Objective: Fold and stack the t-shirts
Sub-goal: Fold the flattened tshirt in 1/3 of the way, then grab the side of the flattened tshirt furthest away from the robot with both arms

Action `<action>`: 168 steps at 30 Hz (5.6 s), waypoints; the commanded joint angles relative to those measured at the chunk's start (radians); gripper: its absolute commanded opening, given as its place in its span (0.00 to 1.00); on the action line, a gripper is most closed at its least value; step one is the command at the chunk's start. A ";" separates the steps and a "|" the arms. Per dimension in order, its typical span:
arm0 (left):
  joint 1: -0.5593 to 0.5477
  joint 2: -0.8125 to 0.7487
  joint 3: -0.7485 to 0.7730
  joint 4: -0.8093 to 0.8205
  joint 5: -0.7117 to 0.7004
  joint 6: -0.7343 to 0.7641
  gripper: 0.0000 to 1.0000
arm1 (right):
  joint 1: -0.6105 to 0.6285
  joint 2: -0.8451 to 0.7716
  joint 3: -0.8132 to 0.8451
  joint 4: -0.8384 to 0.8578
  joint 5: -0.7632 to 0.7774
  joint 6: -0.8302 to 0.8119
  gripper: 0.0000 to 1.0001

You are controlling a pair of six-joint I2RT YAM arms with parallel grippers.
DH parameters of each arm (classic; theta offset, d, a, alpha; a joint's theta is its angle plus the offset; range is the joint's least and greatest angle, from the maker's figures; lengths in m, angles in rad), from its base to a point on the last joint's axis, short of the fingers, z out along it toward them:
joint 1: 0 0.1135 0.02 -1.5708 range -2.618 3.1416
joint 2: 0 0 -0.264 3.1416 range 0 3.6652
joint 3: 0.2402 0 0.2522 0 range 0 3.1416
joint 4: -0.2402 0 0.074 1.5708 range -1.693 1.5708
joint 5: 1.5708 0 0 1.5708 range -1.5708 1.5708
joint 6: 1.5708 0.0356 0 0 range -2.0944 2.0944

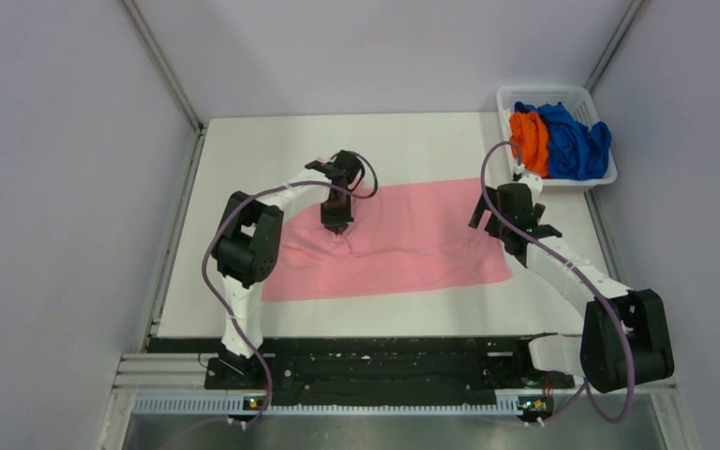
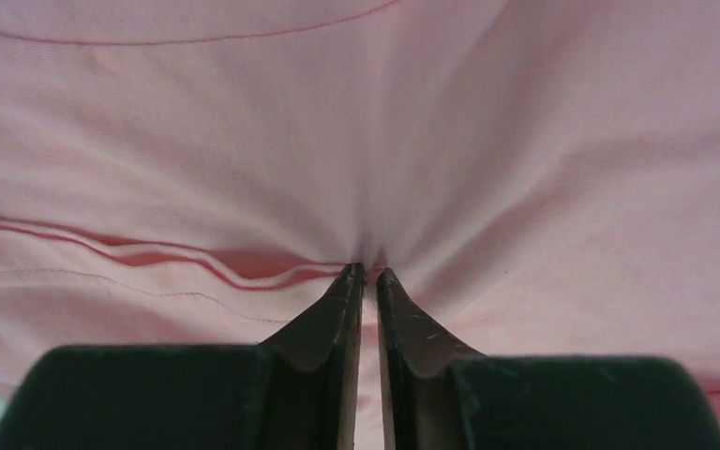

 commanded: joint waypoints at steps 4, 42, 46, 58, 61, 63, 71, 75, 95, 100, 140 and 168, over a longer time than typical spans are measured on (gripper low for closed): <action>-0.005 -0.051 0.024 -0.028 -0.014 -0.045 0.21 | -0.008 -0.032 -0.015 0.030 0.008 -0.018 0.99; -0.011 -0.020 0.020 -0.014 0.028 -0.068 0.13 | -0.008 -0.072 -0.044 0.037 0.029 -0.044 0.99; -0.012 -0.010 0.028 -0.036 0.009 -0.046 0.00 | -0.009 -0.083 -0.047 0.034 0.035 -0.047 0.99; -0.039 -0.120 -0.023 0.075 0.110 0.034 0.00 | -0.008 -0.113 -0.057 0.029 0.053 -0.050 0.99; -0.041 -0.112 -0.015 0.074 0.120 0.041 0.00 | -0.009 -0.120 -0.058 0.029 0.058 -0.050 0.99; -0.044 -0.107 -0.012 0.081 0.125 0.053 0.00 | -0.009 -0.123 -0.059 0.030 0.061 -0.049 0.99; 0.017 -0.073 0.083 0.083 0.013 0.007 0.47 | -0.008 -0.120 -0.057 0.039 0.042 -0.055 0.99; 0.098 -0.050 0.112 0.180 0.040 0.001 0.98 | -0.009 -0.104 -0.053 0.083 -0.059 -0.080 0.99; 0.411 0.134 0.121 0.348 0.197 -0.105 0.99 | -0.008 0.396 0.168 0.225 -0.230 0.065 0.99; 0.461 0.087 0.073 0.339 0.140 -0.111 0.99 | -0.009 0.423 0.201 0.186 -0.188 0.059 0.99; 0.362 0.556 0.829 -0.005 -0.020 0.202 0.62 | -0.011 0.475 0.389 0.259 -0.180 -0.075 0.99; 0.317 0.125 0.375 0.310 0.112 0.280 0.00 | -0.011 1.004 1.067 -0.089 0.085 -0.141 0.81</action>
